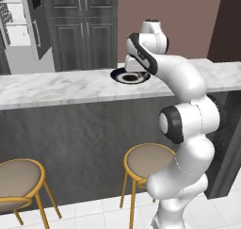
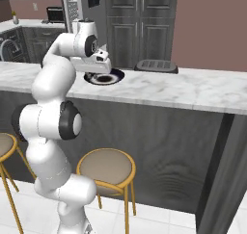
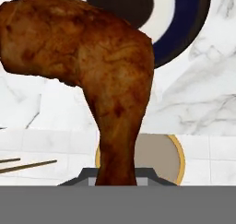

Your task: Take the chicken drumstick from the fridge and place it on the digital scale on the counter by the fridge. Wait a few seconds for a reading, then move it to the plate on the dining counter.

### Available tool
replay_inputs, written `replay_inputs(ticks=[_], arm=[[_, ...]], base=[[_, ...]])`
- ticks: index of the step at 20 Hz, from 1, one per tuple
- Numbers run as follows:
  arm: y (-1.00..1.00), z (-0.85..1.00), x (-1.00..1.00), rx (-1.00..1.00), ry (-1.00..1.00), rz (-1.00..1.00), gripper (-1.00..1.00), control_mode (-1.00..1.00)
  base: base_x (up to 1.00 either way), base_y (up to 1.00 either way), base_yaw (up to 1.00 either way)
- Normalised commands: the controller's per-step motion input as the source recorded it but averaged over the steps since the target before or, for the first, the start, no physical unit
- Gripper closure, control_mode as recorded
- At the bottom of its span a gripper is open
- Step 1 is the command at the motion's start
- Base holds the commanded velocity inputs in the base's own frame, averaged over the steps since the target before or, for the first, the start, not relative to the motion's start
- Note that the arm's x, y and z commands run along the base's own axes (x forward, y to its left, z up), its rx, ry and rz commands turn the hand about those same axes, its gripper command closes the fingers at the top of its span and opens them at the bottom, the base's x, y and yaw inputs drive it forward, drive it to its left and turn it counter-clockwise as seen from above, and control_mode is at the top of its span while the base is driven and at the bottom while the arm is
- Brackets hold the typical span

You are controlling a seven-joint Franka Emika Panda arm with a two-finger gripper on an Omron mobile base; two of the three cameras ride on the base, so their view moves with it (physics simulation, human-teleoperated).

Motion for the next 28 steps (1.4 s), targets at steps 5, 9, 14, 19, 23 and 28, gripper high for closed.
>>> replay_inputs(ticks=[5, 9, 14, 19, 23, 28], arm=[[0.0, -0.12, 0.7, 0.0, 0.0, 0.0, 1.0, -1.0], [0.03, -0.16, 0.61, 0.0, 0.0, 0.0, 1.0, -1.0], [0.04, -0.32, 0.36, 0.0, 0.0, 0.0, 1.0, -1.0], [0.02, -0.23, 0.01, 0.0, 0.04, 0.0, 1.0, -1.0], [0.0, -0.07, 0.0, 0.0, 0.04, 0.0, 1.0, -1.0], [0.0, -0.2, 0.02, 0.0, 0.05, 0.0, 1.0, -1.0]], base=[[0.0, 0.0, 0.0], [0.0, 0.0, 0.0], [0.0, 0.0, 0.0], [0.0, 0.0, 0.0], [0.0, 0.0, 0.0], [0.0, 0.0, 0.0]])
